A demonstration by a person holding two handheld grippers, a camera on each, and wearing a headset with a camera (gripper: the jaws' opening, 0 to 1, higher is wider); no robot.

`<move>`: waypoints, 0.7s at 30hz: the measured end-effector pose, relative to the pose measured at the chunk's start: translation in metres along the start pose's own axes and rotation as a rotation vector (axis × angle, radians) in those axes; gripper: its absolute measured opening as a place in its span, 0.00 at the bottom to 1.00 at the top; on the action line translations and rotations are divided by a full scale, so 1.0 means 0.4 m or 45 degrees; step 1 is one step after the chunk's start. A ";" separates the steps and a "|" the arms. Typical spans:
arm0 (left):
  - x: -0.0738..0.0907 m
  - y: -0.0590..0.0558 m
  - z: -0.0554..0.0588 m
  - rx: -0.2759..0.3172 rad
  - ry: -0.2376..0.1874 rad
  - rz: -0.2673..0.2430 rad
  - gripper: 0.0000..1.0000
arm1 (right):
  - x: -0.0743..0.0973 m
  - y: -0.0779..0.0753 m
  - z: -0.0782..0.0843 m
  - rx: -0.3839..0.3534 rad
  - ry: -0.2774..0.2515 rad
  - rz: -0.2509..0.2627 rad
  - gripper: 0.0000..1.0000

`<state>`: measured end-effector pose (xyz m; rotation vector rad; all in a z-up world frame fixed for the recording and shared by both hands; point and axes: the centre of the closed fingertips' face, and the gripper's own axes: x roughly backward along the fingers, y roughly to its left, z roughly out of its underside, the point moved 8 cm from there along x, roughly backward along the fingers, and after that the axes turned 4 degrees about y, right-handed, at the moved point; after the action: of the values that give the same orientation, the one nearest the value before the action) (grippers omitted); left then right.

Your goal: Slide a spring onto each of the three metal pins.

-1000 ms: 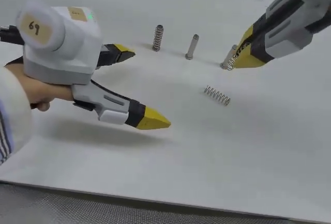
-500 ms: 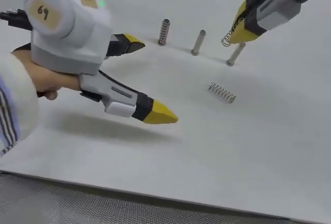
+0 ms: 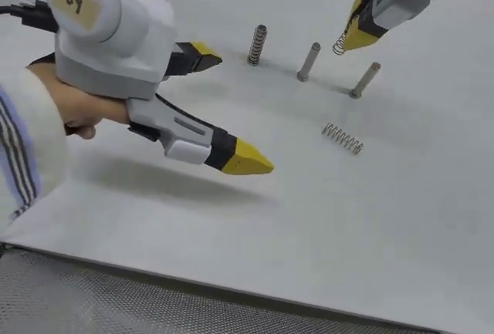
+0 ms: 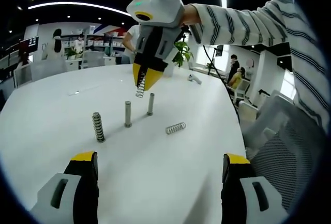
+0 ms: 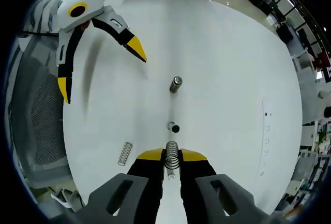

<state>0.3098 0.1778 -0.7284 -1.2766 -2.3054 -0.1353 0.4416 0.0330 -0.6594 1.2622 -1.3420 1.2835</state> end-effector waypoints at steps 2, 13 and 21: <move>0.000 -0.001 0.001 -0.006 0.009 0.003 0.98 | -0.001 -0.007 -0.006 0.003 0.001 -0.001 0.08; 0.002 0.001 -0.005 -0.018 0.025 -0.006 0.98 | -0.012 -0.015 -0.035 0.028 -0.009 -0.020 0.08; 0.007 0.003 -0.012 0.006 0.009 -0.013 0.98 | -0.026 -0.010 -0.047 0.041 -0.003 -0.053 0.08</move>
<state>0.3113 0.1792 -0.7231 -1.2600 -2.3052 -0.1373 0.4457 0.0531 -0.6676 1.3073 -1.2949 1.2799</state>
